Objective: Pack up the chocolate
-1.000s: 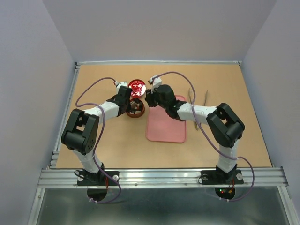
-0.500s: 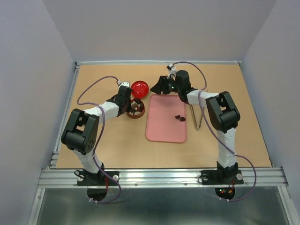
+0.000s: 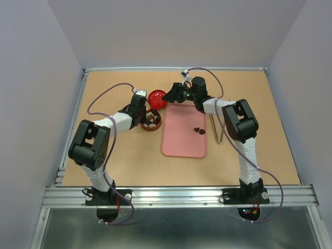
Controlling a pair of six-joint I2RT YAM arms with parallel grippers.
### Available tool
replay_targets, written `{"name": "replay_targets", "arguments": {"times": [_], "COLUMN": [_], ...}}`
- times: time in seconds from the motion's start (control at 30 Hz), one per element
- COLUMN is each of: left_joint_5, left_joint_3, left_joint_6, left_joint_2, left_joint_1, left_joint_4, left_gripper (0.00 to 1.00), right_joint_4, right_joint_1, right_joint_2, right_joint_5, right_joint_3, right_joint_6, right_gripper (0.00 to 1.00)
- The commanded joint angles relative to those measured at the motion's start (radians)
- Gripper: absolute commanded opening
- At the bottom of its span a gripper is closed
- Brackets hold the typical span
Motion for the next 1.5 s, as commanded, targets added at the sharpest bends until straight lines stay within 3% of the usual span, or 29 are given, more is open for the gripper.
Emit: {"name": "replay_targets", "arguments": {"times": [0.0,0.37,0.67,1.1,1.47], "left_joint_5": [0.007,0.015,0.029,0.044,0.035], "left_joint_3": [0.014,0.005,0.017,0.075,0.101], "left_joint_6": [0.018,0.018,0.028,0.034,0.033], "left_joint_2": [-0.011,-0.024,-0.008,0.038,0.058], "left_joint_1": [0.002,-0.001,-0.004,-0.01,-0.012], "left_joint_4": [0.041,0.045,0.045,0.042,0.039], "left_gripper": [0.0,0.0,0.0,0.0,0.0], "right_joint_4": [0.06,-0.015,-0.023,0.204,0.274], "right_joint_1": [-0.008,-0.008,-0.006,-0.003,0.023], "right_joint_2": [0.009,0.07,0.135,0.13,0.106], "right_joint_5": [0.024,0.086,0.029,-0.15,-0.218], "right_joint_3": [0.063,0.12,0.198,0.144,0.072], "right_joint_6": [-0.007,-0.081,-0.075,0.036,0.065], "right_gripper": [0.77,0.78,0.79,0.79,0.79]}}
